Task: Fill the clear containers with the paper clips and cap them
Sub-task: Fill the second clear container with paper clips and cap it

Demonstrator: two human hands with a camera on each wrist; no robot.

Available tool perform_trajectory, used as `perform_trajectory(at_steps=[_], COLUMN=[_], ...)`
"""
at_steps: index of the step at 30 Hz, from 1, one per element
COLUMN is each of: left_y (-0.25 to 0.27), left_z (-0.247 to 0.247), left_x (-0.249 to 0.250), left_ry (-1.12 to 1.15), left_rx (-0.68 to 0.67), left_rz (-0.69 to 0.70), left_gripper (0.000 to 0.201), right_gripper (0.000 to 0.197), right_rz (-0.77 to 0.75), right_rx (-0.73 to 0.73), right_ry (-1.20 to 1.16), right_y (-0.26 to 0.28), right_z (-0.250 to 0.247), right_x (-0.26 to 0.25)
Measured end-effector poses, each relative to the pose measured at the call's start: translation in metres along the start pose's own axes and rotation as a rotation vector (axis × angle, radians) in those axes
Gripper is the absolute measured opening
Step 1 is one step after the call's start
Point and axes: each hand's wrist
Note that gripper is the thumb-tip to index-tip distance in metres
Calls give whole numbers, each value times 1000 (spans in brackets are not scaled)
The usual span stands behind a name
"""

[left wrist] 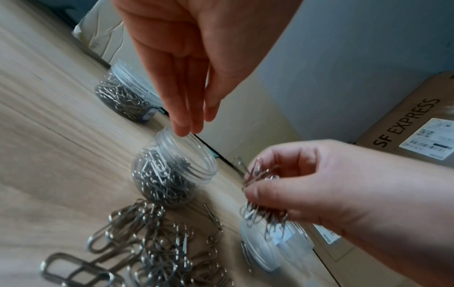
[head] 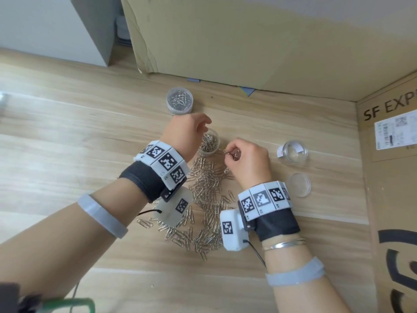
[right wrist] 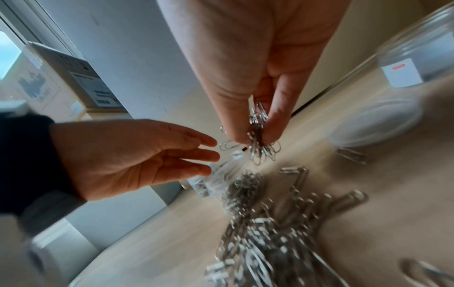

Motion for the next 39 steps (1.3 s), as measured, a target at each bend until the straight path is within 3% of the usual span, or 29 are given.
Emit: perform_trajectory(at_steps=[5,13,19,25,33,39], left_y=[-2,4,0,-4,-6,1], left_z=[-6,-2,5,13,13,8], left_x=[-15,-42,-46,-42,-45,-46], left_ry=[59,-49,-23,-16,-66,-166], left_rx=[94,-95,-78,-109,-99,-126], left_rz=[-51,-85,-41,-38,-40,-108], left_gripper=[25,43,47,52,34,28], right_gripper=[9,9,12,22,37,44], right_rz=[-76,-122,-79,-26,65,47], right_rx=[135,48,-32,89,-221,-239], right_ry=[-116,-82,-108,-129,131,85], right_y=[-20,-37,-32,-26,-10,2], right_z=[-6,19,20,7,7,18], right_x=[-23,-35,-33,-22,3,3])
Point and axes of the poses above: each hand's wrist, its own y-axis away from the middle knuckle, its own z-axis out of the palm, x = y × z
